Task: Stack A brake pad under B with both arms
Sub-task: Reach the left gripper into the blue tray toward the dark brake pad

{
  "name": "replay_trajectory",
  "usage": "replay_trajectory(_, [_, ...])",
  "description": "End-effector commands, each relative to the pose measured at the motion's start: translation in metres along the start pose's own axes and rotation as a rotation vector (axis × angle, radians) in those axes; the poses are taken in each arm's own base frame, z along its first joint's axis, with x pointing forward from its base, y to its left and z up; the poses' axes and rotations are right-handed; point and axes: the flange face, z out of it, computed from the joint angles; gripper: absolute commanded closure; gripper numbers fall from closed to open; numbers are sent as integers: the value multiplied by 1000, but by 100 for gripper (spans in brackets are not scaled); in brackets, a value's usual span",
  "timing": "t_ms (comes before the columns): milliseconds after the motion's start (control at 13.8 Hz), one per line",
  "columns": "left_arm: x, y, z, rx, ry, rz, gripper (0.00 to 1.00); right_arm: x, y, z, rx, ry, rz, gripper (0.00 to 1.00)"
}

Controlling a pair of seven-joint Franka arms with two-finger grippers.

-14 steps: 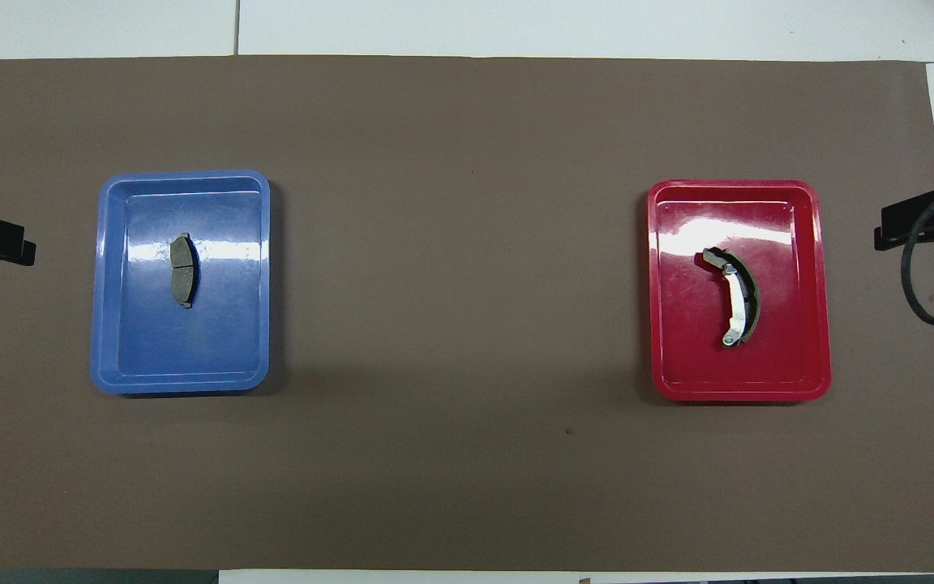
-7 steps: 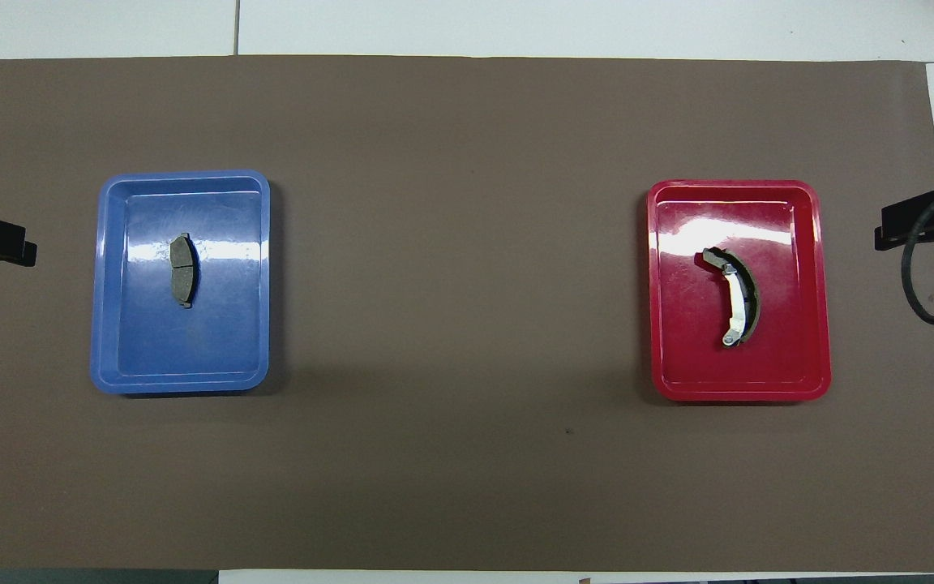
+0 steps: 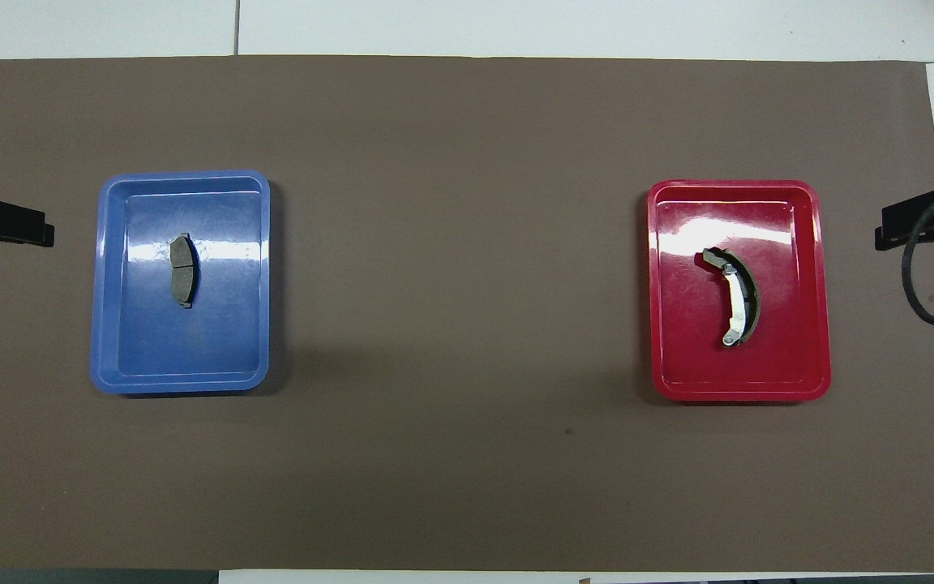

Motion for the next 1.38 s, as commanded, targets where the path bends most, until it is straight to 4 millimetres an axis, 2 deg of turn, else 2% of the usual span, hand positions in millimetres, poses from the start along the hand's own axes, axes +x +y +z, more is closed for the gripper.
replay_trajectory(0, [-12, 0, 43, 16, 11, 15, 1, -3, 4, -2, 6, -4, -10, 0])
replay_trajectory(218, [-10, -5, 101, 18, 53, 7, 1, -3, 4, -2, 6, -5, -10, 0])
replay_trajectory(290, [-8, -5, 128, 17, 45, 8, 1, -3, 4, -2, 6, -5, -10, 0])
replay_trajectory(725, [7, -4, 231, 14, 30, 2, 2, -3, 5, -1, 6, -7, -10, 0])
replay_trajectory(870, [9, -4, 259, 15, 64, 4, 3, -3, 5, -1, 6, -5, -10, 0])
replay_trajectory(1233, [6, -1, 312, 12, 47, 10, 4, -3, 5, -1, 6, -5, -10, 0])
replay_trajectory(1306, [4, -1, 316, 12, 40, 4, 12, -3, 5, -1, 6, -7, -10, 0])
